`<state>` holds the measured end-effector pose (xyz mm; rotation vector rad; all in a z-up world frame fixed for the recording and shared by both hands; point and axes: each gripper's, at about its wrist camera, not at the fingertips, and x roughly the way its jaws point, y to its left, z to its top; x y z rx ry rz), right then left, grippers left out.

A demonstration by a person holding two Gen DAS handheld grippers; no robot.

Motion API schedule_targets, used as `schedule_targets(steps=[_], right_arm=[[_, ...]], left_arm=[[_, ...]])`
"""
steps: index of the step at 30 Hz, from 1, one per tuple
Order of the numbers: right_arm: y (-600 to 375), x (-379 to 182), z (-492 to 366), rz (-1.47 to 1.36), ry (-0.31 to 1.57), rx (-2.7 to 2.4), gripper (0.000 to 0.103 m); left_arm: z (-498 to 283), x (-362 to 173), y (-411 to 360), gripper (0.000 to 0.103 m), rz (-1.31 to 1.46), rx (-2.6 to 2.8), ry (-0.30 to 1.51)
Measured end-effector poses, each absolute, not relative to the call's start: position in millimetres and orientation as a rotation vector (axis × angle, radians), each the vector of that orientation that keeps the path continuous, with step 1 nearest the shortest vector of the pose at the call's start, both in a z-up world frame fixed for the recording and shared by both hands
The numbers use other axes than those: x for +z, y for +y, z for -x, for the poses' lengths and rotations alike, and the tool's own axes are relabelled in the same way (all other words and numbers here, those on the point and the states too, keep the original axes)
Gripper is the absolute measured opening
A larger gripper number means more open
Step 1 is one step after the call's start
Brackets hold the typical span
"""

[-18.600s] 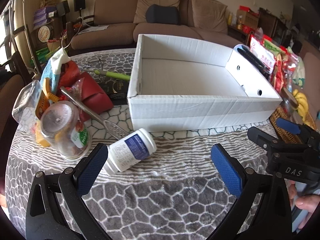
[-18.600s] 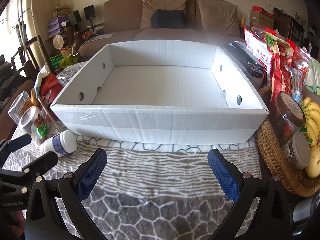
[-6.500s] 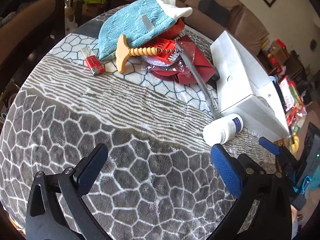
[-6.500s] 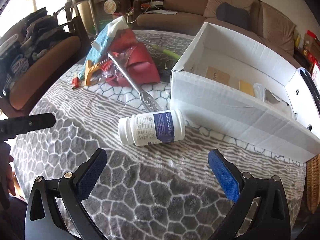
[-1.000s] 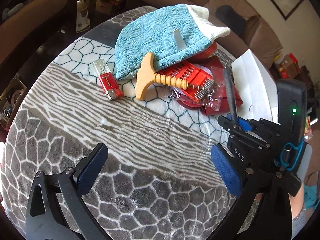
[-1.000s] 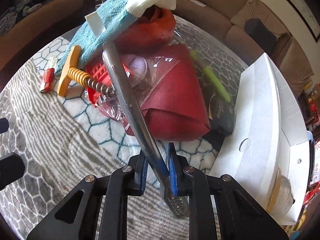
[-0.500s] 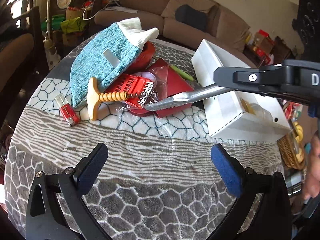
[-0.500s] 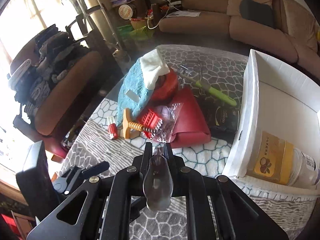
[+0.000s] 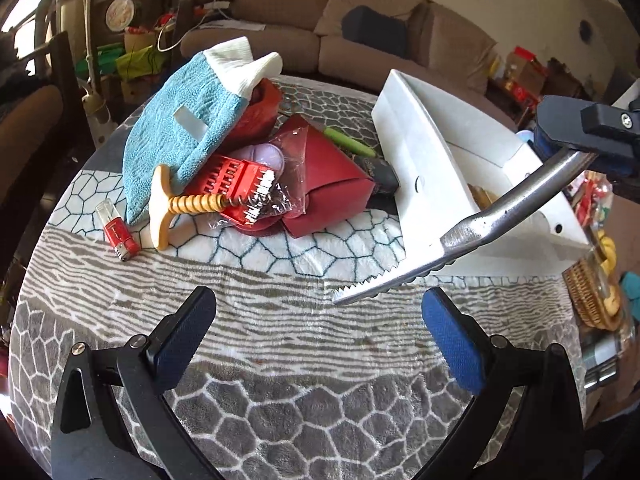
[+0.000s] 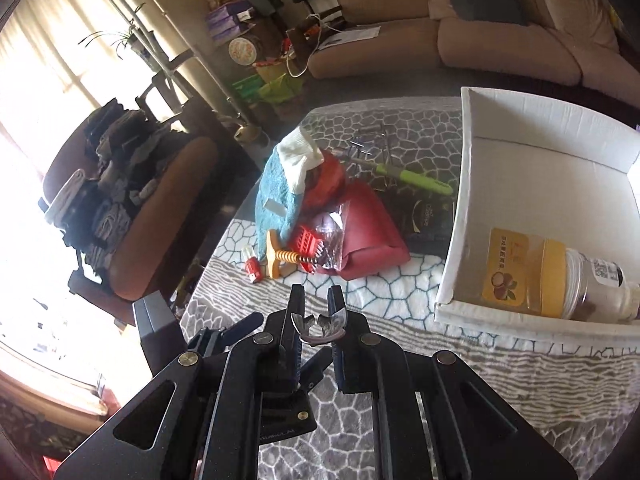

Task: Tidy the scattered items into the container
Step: 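Lift the spatula with the right gripper and carry it toward the box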

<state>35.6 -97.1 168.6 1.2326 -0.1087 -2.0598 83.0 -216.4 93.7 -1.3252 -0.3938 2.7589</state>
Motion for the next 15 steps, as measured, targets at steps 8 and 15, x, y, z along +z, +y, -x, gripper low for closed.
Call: schedule_targets(steps=[8, 15], right_arm=[[-53.1, 185.7, -28.9, -1.230, -0.237, -2.047, 0.011], [-6.4, 198.1, -20.2, -1.213, -0.387, -2.017, 0.011]], left_arm=[[-65.6, 99.4, -207.3, 0.101, 1.318, 2.696, -0.469], [-42.9, 140.3, -173.5, 0.100, 1.277, 2.756, -0.186]])
